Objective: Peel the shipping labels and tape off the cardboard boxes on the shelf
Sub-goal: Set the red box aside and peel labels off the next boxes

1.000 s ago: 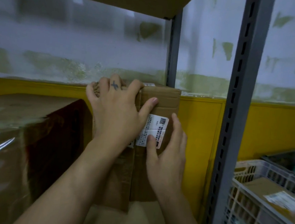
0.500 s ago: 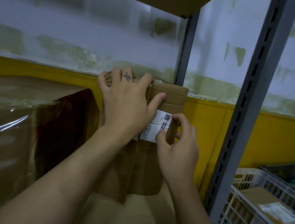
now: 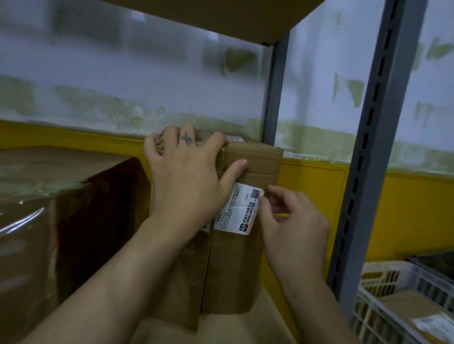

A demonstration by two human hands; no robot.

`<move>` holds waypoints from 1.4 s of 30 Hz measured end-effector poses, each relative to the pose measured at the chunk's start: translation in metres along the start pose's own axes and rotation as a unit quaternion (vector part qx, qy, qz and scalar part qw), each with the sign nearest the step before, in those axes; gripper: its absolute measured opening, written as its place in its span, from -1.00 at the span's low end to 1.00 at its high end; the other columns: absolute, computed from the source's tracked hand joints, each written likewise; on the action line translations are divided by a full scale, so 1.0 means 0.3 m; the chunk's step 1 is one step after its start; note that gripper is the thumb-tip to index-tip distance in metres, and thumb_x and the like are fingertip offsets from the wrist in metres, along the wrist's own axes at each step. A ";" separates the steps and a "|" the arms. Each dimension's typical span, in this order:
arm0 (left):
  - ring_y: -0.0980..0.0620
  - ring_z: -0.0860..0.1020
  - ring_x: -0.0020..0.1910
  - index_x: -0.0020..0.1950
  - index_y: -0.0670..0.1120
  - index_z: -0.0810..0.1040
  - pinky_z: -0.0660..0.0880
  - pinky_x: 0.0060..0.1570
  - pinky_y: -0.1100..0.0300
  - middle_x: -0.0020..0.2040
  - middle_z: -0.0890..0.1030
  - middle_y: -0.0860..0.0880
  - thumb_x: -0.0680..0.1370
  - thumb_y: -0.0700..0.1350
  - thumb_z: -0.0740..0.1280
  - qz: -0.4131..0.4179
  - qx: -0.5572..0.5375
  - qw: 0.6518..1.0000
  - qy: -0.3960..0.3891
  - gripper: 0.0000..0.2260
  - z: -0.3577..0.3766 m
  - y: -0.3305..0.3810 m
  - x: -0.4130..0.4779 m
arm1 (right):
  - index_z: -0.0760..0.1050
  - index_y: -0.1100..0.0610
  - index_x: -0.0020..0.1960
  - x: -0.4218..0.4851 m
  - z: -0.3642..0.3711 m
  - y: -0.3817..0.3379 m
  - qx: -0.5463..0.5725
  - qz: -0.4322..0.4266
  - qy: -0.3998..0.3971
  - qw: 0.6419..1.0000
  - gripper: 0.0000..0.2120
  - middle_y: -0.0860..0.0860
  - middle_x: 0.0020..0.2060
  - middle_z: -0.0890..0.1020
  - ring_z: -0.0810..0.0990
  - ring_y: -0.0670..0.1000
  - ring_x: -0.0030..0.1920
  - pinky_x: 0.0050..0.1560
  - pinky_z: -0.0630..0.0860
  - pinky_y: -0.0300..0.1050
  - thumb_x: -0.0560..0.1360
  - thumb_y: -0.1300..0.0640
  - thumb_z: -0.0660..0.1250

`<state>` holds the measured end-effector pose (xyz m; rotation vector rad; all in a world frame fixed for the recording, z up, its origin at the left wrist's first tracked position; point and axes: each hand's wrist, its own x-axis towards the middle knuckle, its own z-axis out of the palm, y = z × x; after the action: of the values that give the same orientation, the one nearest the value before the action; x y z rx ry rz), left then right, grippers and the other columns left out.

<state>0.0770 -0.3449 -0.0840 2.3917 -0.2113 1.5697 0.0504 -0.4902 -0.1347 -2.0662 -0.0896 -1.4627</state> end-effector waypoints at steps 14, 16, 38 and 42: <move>-0.21 0.43 0.18 0.17 0.09 0.54 0.27 0.25 -0.24 0.13 0.54 -0.16 0.54 0.28 0.14 0.019 0.017 1.000 -0.011 -0.61 0.003 0.009 0.000 | 0.57 0.13 -0.30 0.046 0.048 -0.005 -0.159 -0.051 0.065 0.984 -0.87 0.02 -0.41 0.57 0.51 0.07 -0.48 -0.52 0.43 -0.13 0.35 0.19 0.51; -0.20 0.42 0.19 0.17 0.11 0.55 0.25 0.25 -0.22 0.14 0.53 -0.15 0.55 0.25 0.15 0.024 0.019 0.999 -0.013 -0.65 0.003 0.009 0.001 | 0.55 0.13 -0.31 0.051 0.054 -0.005 -0.166 -0.046 0.063 0.983 -0.87 0.03 -0.41 0.56 0.49 0.08 -0.48 -0.51 0.38 -0.15 0.34 0.20 0.50; -0.21 0.44 0.14 0.13 0.09 0.58 0.24 0.20 -0.19 0.09 0.55 -0.15 0.48 0.19 0.28 0.020 0.015 1.000 -0.013 -0.69 -0.005 0.013 0.005 | 0.43 0.03 -0.16 0.042 0.016 -0.019 -0.133 0.013 -0.060 0.989 -0.91 -0.06 -0.24 0.47 0.43 -0.04 -0.29 -0.37 0.30 -0.18 0.52 0.11 0.30; -0.20 0.42 0.17 0.16 0.11 0.57 0.19 0.22 -0.18 0.13 0.54 -0.15 0.50 0.21 0.28 0.018 0.013 1.000 -0.014 -0.69 -0.014 0.015 -0.002 | 0.58 0.09 -0.08 0.018 0.035 0.020 -0.082 -0.009 0.025 0.996 -0.95 -0.04 -0.22 0.57 0.51 -0.07 -0.30 -0.37 0.45 -0.21 0.47 0.15 0.42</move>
<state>0.0718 -0.3478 -0.0823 2.4425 -0.2428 1.5654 0.0637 -0.4913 -0.1350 -2.1623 0.0331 -1.5773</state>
